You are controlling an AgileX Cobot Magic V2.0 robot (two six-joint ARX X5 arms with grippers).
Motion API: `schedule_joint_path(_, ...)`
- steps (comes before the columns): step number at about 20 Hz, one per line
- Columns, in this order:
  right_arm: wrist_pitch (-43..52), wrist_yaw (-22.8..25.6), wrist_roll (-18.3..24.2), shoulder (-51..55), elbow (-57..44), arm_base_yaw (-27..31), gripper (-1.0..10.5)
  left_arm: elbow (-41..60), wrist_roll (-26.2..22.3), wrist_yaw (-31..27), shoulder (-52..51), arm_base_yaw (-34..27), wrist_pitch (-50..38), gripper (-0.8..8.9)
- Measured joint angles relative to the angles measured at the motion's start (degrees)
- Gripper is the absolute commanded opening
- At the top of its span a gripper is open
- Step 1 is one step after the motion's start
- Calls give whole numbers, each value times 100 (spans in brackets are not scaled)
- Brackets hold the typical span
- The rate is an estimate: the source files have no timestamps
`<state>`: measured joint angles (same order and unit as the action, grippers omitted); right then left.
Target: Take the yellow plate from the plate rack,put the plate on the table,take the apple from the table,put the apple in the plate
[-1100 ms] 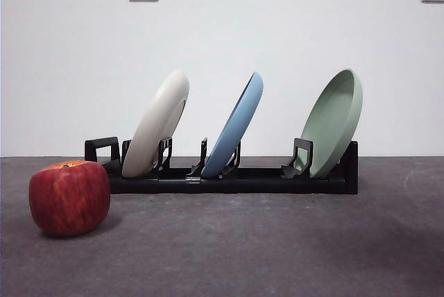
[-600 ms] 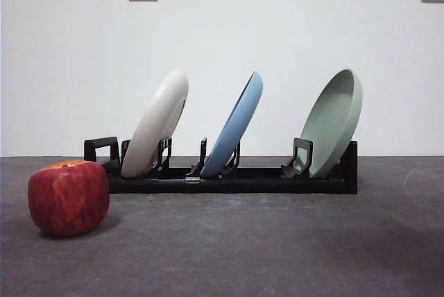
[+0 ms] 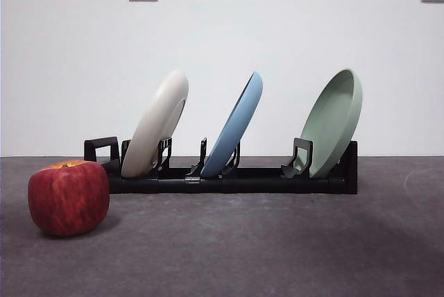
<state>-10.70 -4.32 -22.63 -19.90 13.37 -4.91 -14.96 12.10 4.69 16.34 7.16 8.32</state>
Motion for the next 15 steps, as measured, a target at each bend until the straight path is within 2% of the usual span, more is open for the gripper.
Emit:
schedule_joint_path(3, -31, -468, 160, -820, 682, 0, -9, -804, -7, 105, 1130, 0, -4, -7)
schedule_joint_path(8, -42, -1624, 330, -2240, 1716, 0, -2, -2236, -166, 1091, 3239, 0, 37, -7)
schedule_joint_path(11, -249, -2264, 619, -2948, 2236, 0, 3, -2997, -201, 1622, 4315, 2, 289, 1)
schedule_joint_path(12, -339, -2411, 719, -3150, 2402, 0, 31, -3257, -203, 1714, 4621, 2, 415, 6)
schedule_joint_path(13, -396, -2485, 785, -3311, 2535, 0, 107, -3482, -203, 1810, 4876, 2, 520, 44)
schedule_joint_path(14, -468, -2538, 848, -3467, 2677, 0, 224, -3753, -203, 1954, 5156, 2, 662, 149)
schedule_joint_path(15, -516, -2551, 872, -3582, 2785, 0, 293, -3995, -203, 2072, 5390, 4, 787, 216)
